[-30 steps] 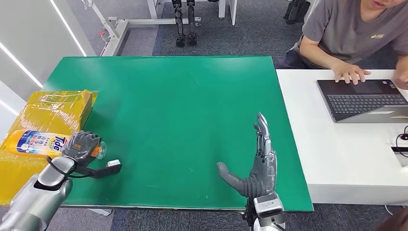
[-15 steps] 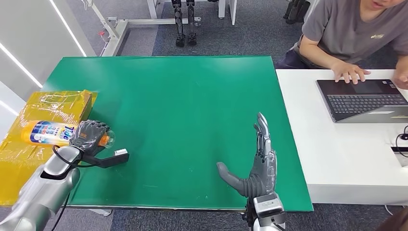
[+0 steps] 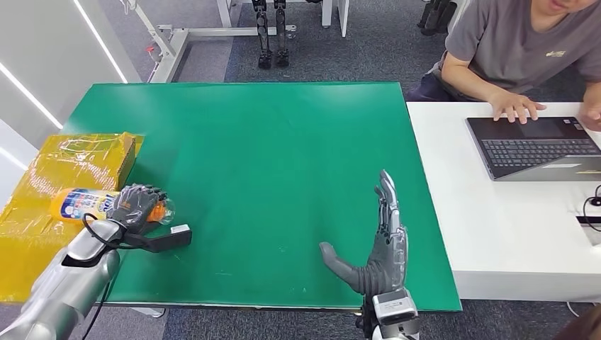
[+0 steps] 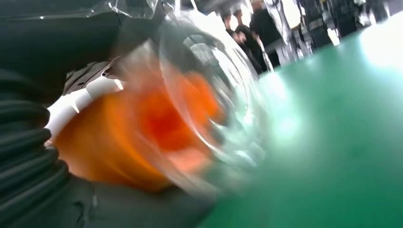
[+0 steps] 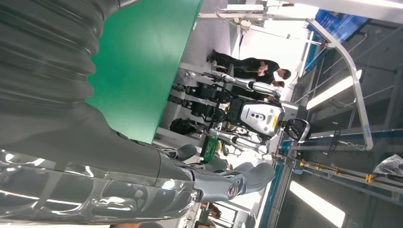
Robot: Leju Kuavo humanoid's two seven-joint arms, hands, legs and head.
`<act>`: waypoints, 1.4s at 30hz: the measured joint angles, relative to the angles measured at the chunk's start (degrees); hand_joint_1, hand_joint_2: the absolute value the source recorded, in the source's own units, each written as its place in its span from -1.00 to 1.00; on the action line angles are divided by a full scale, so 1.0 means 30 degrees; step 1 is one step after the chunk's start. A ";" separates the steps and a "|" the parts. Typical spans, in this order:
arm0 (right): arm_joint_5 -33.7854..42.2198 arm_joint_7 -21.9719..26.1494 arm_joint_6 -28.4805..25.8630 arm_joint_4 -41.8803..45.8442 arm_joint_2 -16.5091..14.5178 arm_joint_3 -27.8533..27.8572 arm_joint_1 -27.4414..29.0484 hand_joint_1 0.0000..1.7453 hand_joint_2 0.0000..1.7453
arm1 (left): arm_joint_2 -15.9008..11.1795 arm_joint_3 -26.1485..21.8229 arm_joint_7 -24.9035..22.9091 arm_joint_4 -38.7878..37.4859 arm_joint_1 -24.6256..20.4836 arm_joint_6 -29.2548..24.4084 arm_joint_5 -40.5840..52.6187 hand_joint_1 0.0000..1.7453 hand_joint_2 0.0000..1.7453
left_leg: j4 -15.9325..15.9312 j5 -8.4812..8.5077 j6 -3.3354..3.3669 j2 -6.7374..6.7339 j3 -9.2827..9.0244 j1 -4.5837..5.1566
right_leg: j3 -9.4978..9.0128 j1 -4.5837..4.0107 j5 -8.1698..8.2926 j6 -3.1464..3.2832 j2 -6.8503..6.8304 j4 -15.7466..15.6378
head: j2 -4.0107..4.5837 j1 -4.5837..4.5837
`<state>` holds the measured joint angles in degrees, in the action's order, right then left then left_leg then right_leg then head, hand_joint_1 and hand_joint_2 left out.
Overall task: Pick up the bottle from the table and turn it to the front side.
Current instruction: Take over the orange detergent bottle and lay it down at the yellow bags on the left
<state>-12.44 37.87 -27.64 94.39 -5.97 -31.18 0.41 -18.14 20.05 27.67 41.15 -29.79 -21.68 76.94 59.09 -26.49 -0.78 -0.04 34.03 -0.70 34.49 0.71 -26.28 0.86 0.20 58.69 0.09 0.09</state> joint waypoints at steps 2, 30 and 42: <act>0.0062 -0.0005 -0.0027 -0.0007 0.0035 -0.0093 0.0003 -1.00 1.00 | -0.0025 0.0016 0.0151 -0.0058 0.0129 0.0398 -0.0263 -1.00 1.00 | 0.0000 0.0000 0.0000 -0.0001 0.0000 0.0000 | 0.0001 0.0000 0.0000 0.0000 0.0001 0.0000 | 0.0000 0.0002; 0.0306 -0.0831 0.0206 -0.0018 0.0075 -0.0331 -0.0368 -1.00 1.00 | 0.0468 -0.2274 0.2550 0.7694 0.2789 0.0813 -1.3495 -1.00 1.00 | -0.0001 -0.0002 0.0001 -0.0002 -0.0001 0.0000 | 0.0002 0.0001 -0.0003 0.0000 0.0000 -0.0002 | 0.0000 0.0002; 0.0800 -0.0585 0.0260 -0.0228 0.0075 -0.0392 0.0016 -1.00 1.00 | 0.2800 -0.2645 0.4125 1.3241 0.5144 0.0626 -1.9524 -1.00 1.00 | 0.0003 -0.0012 0.0016 0.0009 0.0004 0.0019 | -0.0010 0.0007 -0.0006 -0.0012 -0.0017 -0.0023 | 0.0000 0.0002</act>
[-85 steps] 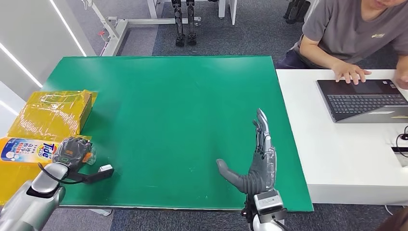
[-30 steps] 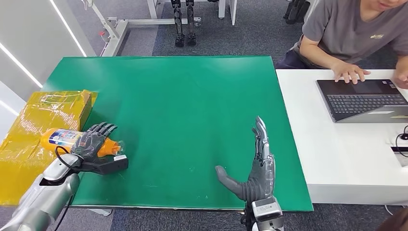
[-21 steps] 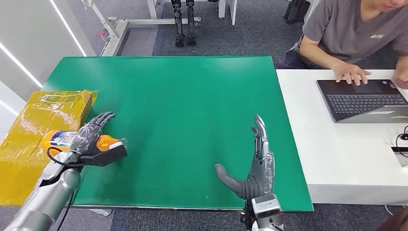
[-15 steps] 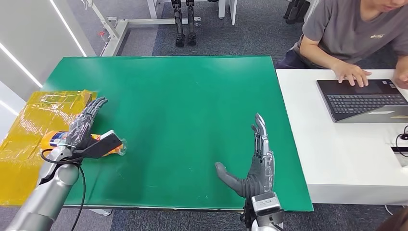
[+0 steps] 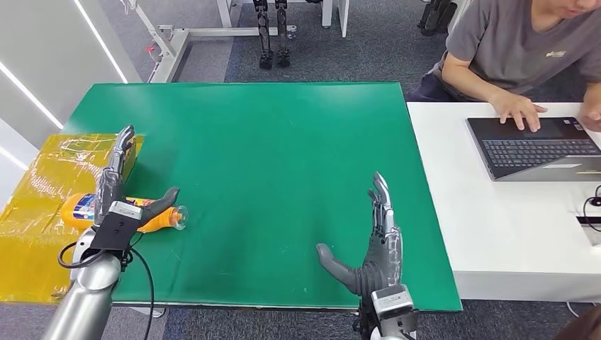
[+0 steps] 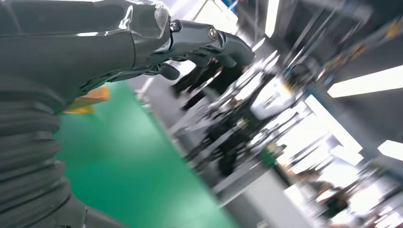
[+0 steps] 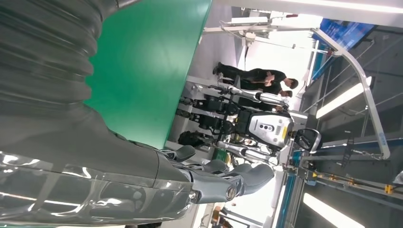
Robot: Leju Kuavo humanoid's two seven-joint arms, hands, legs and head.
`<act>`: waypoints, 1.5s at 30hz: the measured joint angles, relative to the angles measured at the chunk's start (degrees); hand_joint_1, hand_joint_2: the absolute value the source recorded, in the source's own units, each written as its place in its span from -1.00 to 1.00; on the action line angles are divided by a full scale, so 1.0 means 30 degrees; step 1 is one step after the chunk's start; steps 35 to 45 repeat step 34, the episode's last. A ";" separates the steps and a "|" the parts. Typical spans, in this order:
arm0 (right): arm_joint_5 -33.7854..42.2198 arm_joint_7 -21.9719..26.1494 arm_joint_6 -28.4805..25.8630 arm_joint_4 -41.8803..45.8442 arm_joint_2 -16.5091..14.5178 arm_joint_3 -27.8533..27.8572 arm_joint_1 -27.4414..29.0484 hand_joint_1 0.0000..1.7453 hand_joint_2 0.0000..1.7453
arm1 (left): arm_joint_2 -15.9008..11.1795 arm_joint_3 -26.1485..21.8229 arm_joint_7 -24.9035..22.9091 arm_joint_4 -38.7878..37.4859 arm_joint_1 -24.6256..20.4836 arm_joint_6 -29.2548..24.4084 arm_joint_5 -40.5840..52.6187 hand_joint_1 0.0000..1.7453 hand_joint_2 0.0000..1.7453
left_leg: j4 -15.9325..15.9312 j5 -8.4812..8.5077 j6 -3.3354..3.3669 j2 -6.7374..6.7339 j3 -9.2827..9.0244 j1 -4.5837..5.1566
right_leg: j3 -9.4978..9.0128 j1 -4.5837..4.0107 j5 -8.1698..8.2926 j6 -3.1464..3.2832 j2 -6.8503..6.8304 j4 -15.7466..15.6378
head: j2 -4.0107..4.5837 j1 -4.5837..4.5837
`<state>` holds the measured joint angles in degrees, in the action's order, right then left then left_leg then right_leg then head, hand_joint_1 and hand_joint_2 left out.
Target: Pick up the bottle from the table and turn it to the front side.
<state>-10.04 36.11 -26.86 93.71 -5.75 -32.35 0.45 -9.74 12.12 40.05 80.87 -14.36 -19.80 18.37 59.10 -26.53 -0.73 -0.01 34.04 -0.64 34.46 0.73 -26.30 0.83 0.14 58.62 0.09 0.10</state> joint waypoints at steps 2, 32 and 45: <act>0.0085 0.0058 -0.0127 -0.0087 0.0000 -0.0071 0.0031 -1.00 1.00 | 0.0739 0.0355 0.0035 0.1002 0.0452 -0.0596 -0.0966 -1.00 1.00 | 0.0002 -0.0003 0.0005 -0.0001 -0.0002 0.0003 | -0.0002 0.0005 0.0001 -0.0001 0.0001 -0.0006 | 0.0000 0.0000; -0.0115 0.0373 -0.1844 -0.0464 -0.0040 -0.1076 -0.0739 -1.00 1.00 | 0.7465 0.2619 0.0049 0.6227 0.4082 0.0566 -0.5205 -1.00 1.00 | 0.0000 -0.0018 0.0026 0.0005 0.0009 -0.0003 | -0.0006 0.0007 -0.0009 -0.0015 -0.0016 -0.0008 | 0.0000 0.0004; -0.0049 0.0462 -0.1676 -0.0538 -0.0058 -0.1076 -0.0830 -1.00 1.00 | 0.7465 0.2609 0.0049 0.6264 0.4094 0.0266 -0.5147 -1.00 1.00 | 0.0000 -0.0018 0.0026 0.0006 0.0010 -0.0003 | -0.0007 0.0007 -0.0009 -0.0015 -0.0017 -0.0007 | 0.0000 0.0004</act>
